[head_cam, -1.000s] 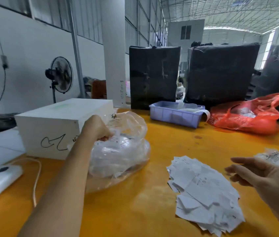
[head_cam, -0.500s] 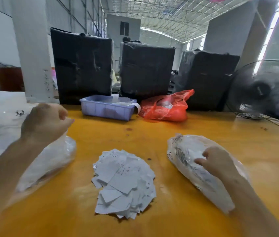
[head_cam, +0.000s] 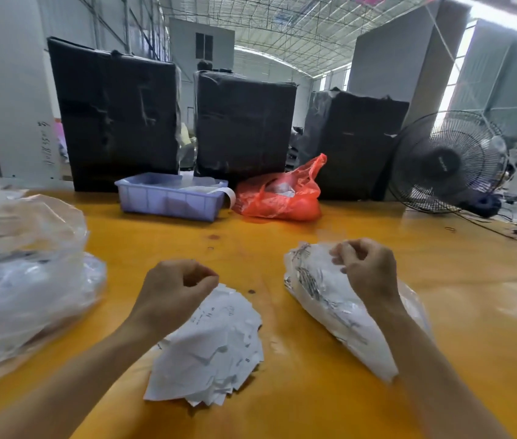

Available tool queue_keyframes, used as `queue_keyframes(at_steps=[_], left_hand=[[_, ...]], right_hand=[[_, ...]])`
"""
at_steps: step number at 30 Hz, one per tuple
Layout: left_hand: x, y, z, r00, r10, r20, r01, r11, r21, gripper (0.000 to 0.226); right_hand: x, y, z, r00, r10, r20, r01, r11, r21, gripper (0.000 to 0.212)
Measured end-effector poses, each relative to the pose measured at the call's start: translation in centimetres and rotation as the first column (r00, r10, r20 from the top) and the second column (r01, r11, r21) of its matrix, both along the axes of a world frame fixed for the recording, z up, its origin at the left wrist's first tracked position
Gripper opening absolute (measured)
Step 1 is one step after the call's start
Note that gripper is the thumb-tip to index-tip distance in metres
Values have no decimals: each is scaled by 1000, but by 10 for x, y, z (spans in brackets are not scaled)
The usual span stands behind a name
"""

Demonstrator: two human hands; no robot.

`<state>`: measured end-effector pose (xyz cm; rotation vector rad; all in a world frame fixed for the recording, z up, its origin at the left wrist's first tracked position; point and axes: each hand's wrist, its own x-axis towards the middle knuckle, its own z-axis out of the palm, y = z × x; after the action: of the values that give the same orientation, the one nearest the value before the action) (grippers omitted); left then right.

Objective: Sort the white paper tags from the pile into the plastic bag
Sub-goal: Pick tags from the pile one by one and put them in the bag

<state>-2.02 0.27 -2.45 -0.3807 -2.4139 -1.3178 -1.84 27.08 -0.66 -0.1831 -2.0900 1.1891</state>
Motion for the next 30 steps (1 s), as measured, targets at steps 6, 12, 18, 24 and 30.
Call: queue_keyframes(at_steps=[6,12,18,24,30], left_hand=[[7,9,11,812,-415,410,177,845,505,74],[10,3,11,815,-429,390,192,835,516,38],[7,5,8,878,-298,375,-3,780,626,9],[7,3,9,868,-323,378,11,772,636,5],[6,-1,7,809,-366,460,198,906,374,50]], right_hand=[[22,-73,5,741,672,-15,-595,645,-480,15],[23,-99,-18,698,709,97,-643,681,-351,10],[26,-100,-19,567,798,205,-618,576,-535,33],[21,-100,-20,662,744,93,-542,560,-627,6],[20,-97,-22,740,666,98,-572,699,-429,8]])
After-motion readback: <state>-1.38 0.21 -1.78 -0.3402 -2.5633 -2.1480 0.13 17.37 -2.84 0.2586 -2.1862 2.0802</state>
